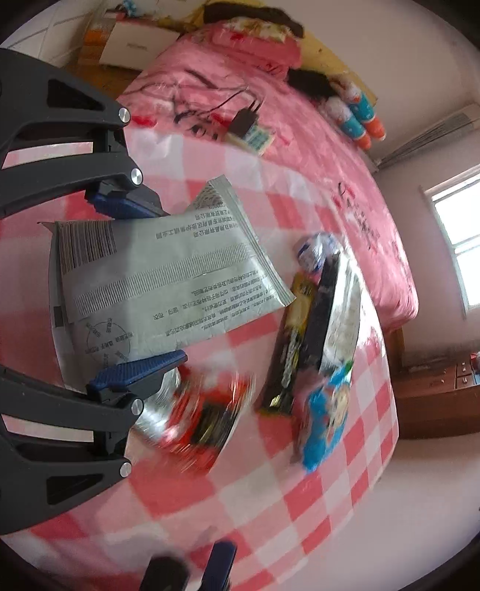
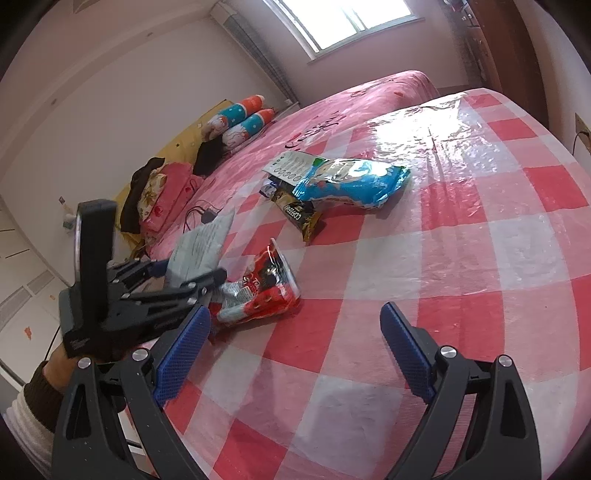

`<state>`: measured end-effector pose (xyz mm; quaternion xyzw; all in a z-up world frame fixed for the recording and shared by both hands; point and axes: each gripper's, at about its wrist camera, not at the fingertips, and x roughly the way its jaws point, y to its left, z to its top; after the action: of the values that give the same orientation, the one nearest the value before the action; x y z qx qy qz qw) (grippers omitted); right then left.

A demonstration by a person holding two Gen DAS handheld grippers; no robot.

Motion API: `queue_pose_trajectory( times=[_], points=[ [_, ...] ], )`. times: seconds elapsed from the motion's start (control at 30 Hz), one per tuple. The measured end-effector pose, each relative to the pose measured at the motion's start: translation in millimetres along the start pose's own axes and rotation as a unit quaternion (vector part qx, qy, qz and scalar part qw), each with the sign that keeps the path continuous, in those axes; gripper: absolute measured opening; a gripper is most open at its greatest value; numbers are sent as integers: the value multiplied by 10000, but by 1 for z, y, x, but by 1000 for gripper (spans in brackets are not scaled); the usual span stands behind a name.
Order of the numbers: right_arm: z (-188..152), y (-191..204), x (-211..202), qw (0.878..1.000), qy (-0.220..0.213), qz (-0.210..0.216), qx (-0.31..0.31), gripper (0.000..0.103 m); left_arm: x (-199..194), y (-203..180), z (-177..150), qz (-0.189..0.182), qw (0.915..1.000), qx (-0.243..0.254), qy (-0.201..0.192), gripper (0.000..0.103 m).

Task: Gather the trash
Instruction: 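Grasp the red Teh Tarik bag with the right tool while the left tool holds the white pack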

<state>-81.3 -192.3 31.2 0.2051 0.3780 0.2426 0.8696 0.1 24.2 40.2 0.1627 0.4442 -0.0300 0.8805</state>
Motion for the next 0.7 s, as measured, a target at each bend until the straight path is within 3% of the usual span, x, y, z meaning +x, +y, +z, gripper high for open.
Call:
queue_pose_trajectory(
  times=[0.2, 0.3, 0.43, 0.7],
  points=[
    [0, 1, -1, 10000, 27, 10, -33, 92, -23, -20, -28, -640, 9971, -410, 72, 64],
    [-1, 2, 0, 10000, 43, -6, -66, 92, -31, -25, -38, -1213, 9898, -728, 154, 64],
    [-2, 6, 4, 9998, 65, -65, -149, 92, -38, -26, -47, -1548, 9824, -1040, 127, 64],
    [-4, 24, 17, 9974, 245, -270, -624, 92, -57, 11, -65, -1003, 9825, -1553, -218, 64]
  ],
)
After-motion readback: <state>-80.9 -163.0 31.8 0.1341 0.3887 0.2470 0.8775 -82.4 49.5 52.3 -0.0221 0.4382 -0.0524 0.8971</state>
